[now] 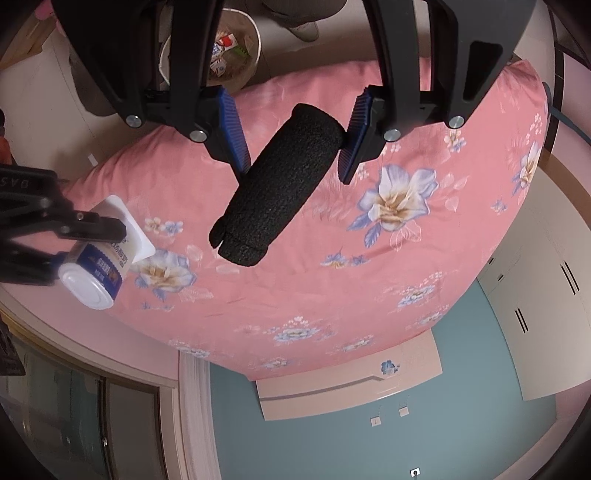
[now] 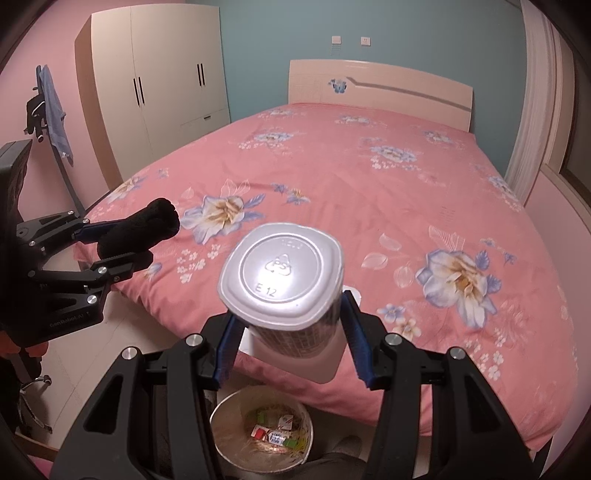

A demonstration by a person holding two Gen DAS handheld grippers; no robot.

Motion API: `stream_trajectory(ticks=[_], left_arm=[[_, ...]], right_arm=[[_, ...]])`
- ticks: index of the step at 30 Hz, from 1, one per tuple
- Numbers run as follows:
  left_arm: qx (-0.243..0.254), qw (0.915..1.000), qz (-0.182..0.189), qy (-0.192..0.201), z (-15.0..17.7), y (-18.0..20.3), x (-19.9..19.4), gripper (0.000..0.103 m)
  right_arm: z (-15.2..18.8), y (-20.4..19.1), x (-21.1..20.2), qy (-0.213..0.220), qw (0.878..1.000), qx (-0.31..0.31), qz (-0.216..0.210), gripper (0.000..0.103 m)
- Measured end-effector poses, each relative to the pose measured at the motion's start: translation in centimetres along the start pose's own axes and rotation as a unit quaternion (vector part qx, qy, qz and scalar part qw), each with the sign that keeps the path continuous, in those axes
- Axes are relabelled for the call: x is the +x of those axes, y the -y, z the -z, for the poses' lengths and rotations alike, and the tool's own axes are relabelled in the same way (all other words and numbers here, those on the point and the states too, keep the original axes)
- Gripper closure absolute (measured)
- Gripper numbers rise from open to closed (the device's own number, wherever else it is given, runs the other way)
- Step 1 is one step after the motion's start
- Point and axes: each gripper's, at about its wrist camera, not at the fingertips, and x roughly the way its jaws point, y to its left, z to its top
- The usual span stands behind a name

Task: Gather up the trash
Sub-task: 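Carry the foam tube and yogurt cup with both tools over the bin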

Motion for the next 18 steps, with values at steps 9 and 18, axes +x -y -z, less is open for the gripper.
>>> stream_trajectory(ticks=[9,18], left_arm=[[-0.011,0.9990,0.013,-0.042,3.5,-0.3,2.6,0.052],[-0.021,0.9959,0.020,-0.086,7.2,0.1,5.3,0.052]], right_arm=[[2.9,-0.7,3.0,-0.037,0.999,0.004,-0.011,0.051],[5.9,-1.9,6.4,-0.081,0.996,0.001,-0.026,0.051]])
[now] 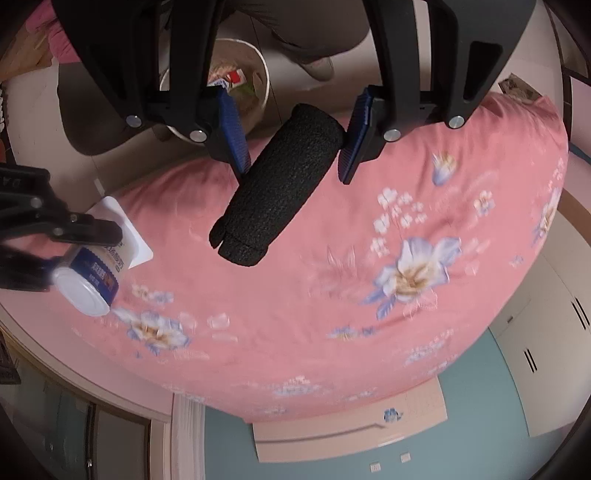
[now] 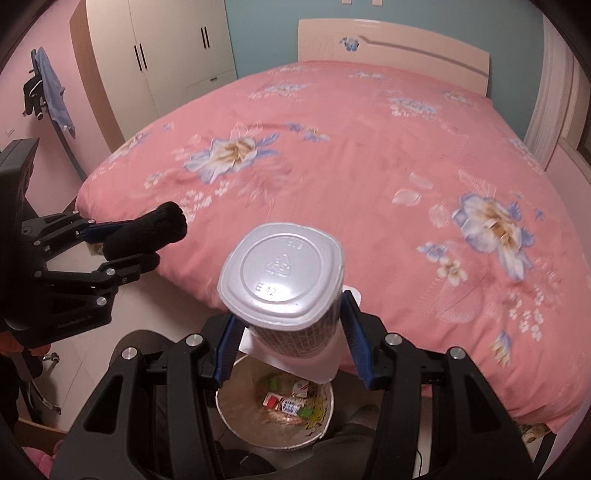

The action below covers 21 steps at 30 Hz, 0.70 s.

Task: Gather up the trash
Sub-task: 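Carry the foam tube and yogurt cup with both tools over the bin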

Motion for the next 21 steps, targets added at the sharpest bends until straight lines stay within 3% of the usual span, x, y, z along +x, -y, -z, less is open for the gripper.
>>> stream_trajectory(ticks=[21], left_arm=[[-0.013,0.9935,0.037,-0.107,7.3,2.4,8.7,0.052]], right_arm=[[7.8,-0.8,9.1,-0.113,0.993,0.022,-0.032,0.051]])
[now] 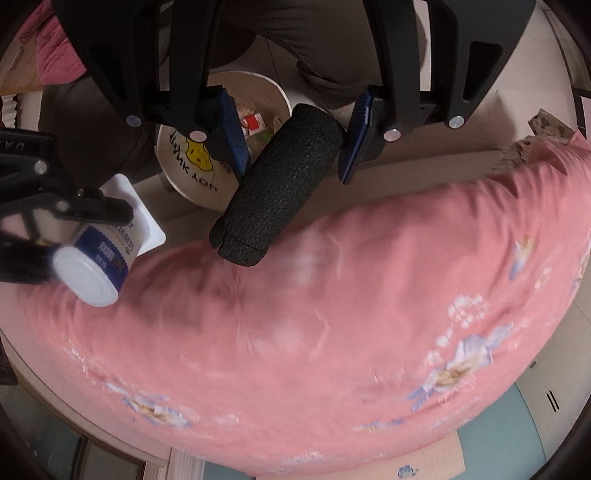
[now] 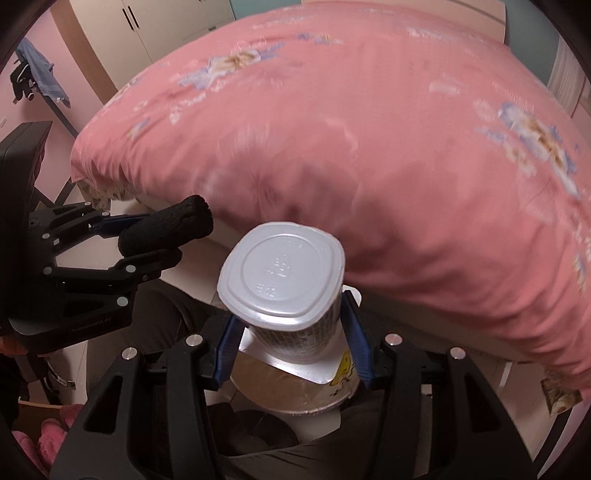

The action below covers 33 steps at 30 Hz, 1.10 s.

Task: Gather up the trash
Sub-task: 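Carry the foam tube and yogurt cup with both tools over the bin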

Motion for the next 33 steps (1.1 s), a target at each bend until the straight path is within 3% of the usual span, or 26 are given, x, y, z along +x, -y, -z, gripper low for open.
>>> stream_trajectory(ticks=[15,33], left_arm=[[-0.001,0.9962,0.023,-0.084,2.7,2.1,7.6,0.052],[-0.002,0.9827,0.053,-0.178,5.2,4.0,15.7,0.052]], right_arm=[[4.0,1.6,7.2,-0.080,0.996,0.032,-0.020,0.051],[8.0,3.7,15.4,-0.170,0.982,0.077,-0.035,0.051]])
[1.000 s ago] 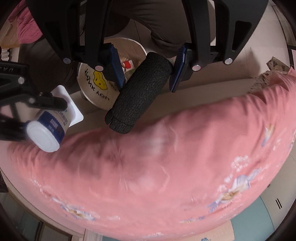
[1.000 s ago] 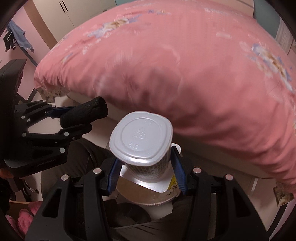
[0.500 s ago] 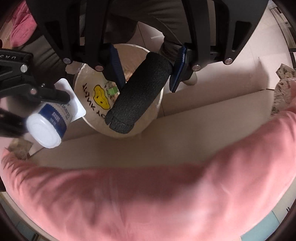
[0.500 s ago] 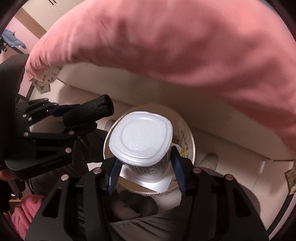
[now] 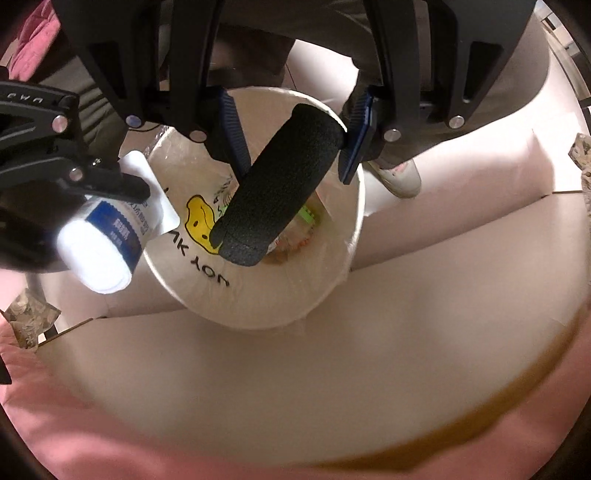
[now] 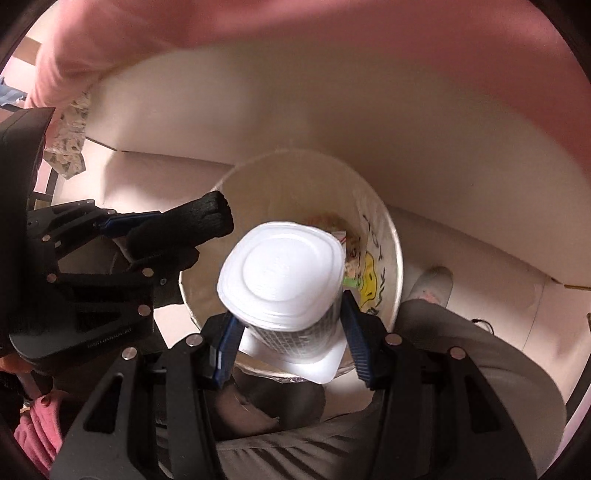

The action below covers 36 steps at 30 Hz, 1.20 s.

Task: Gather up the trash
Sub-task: 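Carry the foam tube and yogurt cup with both tools over the bin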

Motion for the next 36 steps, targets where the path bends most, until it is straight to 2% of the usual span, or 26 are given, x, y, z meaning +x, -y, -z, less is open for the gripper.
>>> stream_trajectory(ticks=[21,36], left_arm=[[-0.030,0.9962,0.028,-0.076,-1.3,0.5,7.7,0.052],[-0.052,0.9909,0.035,-0.119,-1.6,-0.6,11.7,0.051]], right_arm=[[-0.5,1.5,7.8,-0.079,0.996,0.032,-0.015,0.051],[-1.8,2.8,10.6,-0.114,0.992,0.047,-0.005,0.051]])
